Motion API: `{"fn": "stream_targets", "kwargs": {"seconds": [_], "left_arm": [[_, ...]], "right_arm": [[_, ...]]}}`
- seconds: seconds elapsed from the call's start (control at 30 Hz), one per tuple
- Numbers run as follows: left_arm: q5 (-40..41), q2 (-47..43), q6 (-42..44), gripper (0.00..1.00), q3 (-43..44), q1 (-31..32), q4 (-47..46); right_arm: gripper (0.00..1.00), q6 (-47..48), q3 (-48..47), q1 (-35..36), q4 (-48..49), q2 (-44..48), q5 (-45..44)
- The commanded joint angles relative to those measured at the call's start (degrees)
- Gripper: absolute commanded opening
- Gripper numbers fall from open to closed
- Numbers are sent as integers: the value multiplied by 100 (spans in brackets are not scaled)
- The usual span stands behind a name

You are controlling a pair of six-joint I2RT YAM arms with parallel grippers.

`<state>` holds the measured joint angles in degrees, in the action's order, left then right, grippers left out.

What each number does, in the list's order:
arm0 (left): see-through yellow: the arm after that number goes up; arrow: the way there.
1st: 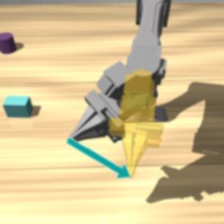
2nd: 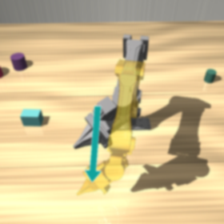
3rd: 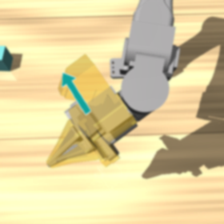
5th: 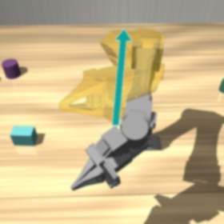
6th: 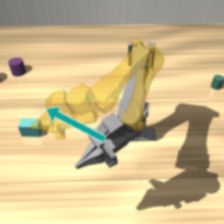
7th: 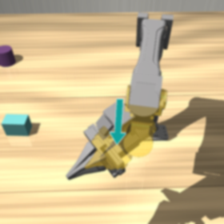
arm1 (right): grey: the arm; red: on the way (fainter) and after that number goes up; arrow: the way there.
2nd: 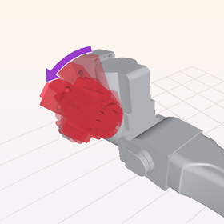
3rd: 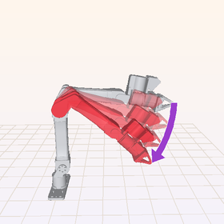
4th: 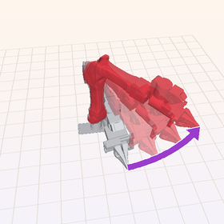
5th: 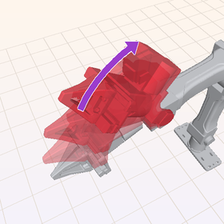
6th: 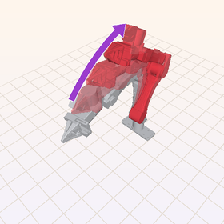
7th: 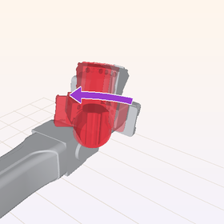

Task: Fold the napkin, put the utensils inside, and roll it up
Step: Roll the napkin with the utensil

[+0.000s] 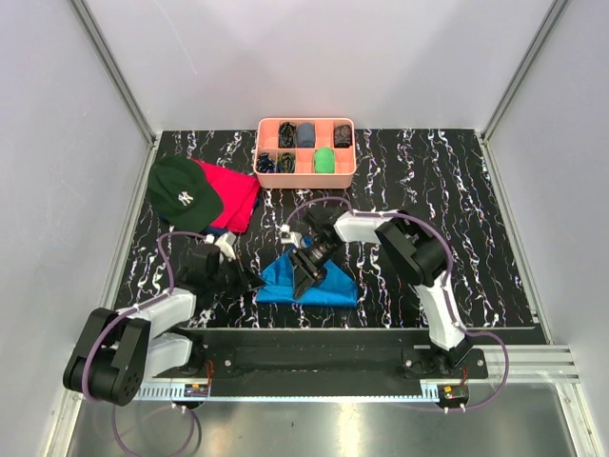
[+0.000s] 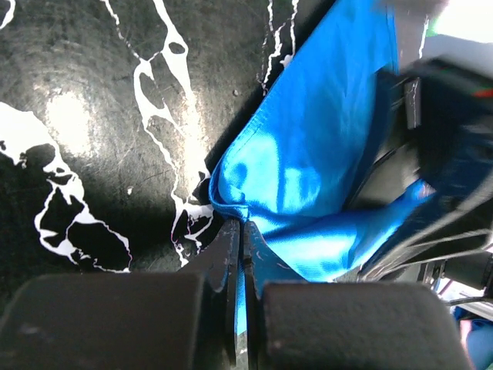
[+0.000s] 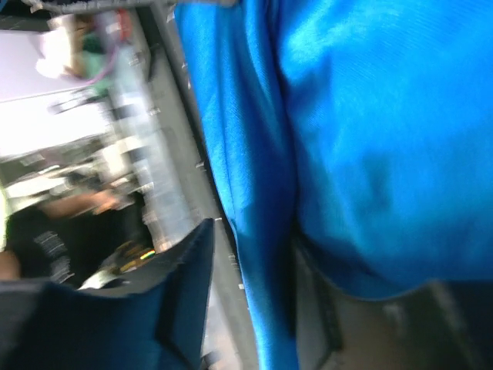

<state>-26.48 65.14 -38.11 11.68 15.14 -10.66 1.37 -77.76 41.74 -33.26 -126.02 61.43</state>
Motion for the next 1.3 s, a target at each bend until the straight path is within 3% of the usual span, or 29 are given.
{"fn": "stream_targets", "kwargs": {"seconds": [0.0, 0.27, 0.43, 0.63, 1.0, 1.27], "left_arm": [[169, 95, -56, 0, 361, 33, 687], [231, 341, -12, 0, 721, 33, 1057], [231, 552, 31, 0, 827, 33, 1189], [240, 648, 58, 0, 906, 33, 1241], [222, 719, 84, 0, 1011, 33, 1399], [178, 816, 111, 0, 1099, 33, 1417]], "right_arm": [[56, 119, 23, -95, 249, 911, -1658], [66, 13, 813, 106, 835, 2422, -2950], [75, 390, 2114, 1160, 2188, 3687, -5112], [81, 820, 2414, 1784, 2438, 3682, -5738], [74, 1085, 2133, 1952, 2368, 3092, -5554], [57, 1164, 2001, 1961, 2192, 2609, -5790]]}}
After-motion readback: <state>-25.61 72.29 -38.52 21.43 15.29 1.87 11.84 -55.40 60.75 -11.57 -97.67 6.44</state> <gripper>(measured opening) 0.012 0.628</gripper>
